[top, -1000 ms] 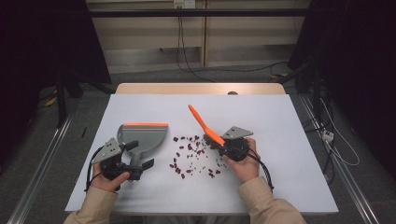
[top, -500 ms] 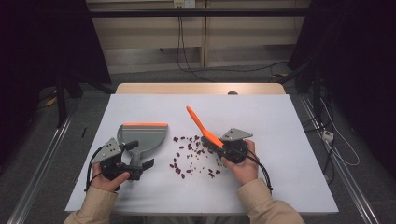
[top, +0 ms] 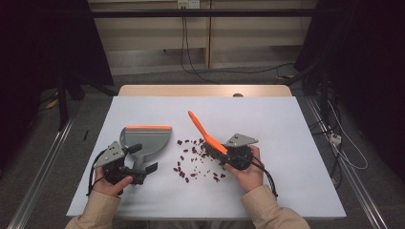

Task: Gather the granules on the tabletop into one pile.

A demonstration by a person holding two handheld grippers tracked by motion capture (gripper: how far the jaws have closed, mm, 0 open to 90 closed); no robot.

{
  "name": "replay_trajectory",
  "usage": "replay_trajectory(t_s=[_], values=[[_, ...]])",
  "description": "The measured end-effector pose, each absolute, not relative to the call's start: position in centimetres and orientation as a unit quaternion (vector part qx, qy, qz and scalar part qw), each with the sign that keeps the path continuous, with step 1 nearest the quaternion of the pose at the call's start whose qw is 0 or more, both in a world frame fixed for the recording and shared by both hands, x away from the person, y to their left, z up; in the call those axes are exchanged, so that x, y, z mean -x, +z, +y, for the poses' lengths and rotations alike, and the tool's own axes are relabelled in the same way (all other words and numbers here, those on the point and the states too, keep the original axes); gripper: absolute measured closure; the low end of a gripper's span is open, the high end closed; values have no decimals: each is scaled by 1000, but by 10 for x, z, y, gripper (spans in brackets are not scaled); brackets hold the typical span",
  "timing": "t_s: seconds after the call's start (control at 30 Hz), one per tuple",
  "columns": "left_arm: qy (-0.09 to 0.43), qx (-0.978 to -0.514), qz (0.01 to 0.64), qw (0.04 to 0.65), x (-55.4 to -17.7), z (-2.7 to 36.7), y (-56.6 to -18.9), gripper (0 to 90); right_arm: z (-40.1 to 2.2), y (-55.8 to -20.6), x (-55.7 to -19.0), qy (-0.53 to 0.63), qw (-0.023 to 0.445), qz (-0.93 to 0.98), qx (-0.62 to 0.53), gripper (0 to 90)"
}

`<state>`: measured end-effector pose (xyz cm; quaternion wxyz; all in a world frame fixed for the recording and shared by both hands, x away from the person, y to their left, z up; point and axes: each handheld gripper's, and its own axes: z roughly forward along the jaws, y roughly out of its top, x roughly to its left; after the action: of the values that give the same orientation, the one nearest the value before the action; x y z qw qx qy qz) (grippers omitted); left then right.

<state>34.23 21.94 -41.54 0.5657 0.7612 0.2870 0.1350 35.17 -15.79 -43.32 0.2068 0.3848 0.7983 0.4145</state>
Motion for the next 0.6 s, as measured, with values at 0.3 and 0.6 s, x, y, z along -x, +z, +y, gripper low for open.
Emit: replay_trajectory(t_s=[0.3, 0.6], values=[[136, -761, 288, 565, -343, 220, -415, 47, -170, -421, -364, 435, 212, 782, -393, 714], [136, -761, 291, 564, -343, 221, -416, 47, -178, -421, -398, 434, 223, 782, -388, 714]])
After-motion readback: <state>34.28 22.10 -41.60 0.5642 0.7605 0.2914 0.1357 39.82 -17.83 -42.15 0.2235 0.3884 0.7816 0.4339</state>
